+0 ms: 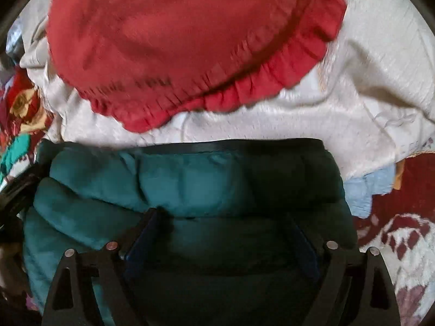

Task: Fold large clothes

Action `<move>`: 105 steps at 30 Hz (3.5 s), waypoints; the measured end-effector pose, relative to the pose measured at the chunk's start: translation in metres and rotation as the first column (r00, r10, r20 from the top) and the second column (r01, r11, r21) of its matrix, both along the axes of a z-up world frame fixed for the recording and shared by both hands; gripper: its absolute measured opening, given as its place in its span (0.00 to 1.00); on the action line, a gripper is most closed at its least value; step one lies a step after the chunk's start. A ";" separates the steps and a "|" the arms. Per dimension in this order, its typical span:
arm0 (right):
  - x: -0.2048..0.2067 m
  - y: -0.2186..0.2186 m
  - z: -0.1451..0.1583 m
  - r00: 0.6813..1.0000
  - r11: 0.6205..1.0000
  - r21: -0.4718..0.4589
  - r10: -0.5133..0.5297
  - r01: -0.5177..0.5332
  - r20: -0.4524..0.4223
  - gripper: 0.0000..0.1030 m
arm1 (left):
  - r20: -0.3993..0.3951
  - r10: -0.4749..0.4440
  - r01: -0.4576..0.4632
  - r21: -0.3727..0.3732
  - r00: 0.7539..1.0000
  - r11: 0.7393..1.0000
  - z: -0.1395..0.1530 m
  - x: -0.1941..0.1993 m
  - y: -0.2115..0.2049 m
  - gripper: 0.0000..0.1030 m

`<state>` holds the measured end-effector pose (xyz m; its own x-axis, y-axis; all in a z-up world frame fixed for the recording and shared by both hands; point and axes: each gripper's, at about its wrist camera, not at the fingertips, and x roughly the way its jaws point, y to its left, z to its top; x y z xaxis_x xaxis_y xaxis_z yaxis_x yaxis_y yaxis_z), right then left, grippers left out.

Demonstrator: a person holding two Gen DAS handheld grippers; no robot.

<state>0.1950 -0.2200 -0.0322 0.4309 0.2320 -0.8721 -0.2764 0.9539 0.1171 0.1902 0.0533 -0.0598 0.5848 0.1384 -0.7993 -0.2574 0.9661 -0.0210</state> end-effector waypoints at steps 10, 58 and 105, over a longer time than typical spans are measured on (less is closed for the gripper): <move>0.013 -0.018 -0.021 1.000 0.996 0.088 -0.014 0.015 -0.019 1.00 | -0.037 0.000 0.003 0.075 0.999 0.997 -0.018 0.018 -0.006 0.78; -0.084 -0.082 0.062 0.977 0.987 0.149 -0.085 0.056 0.196 1.00 | 0.069 -0.016 0.047 -0.489 0.998 0.871 0.008 -0.113 0.127 0.81; -0.079 -0.068 0.054 0.974 0.988 0.145 0.027 -0.061 0.226 1.00 | 0.031 -0.231 0.211 -0.540 0.972 0.815 -0.028 -0.078 0.109 0.99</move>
<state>0.1158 -0.2876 0.0215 0.5964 0.3757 -0.7093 -0.3527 0.9165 0.1888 0.1122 0.1625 -0.0875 0.5185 -0.4472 -0.7288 -0.0481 0.8357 -0.5471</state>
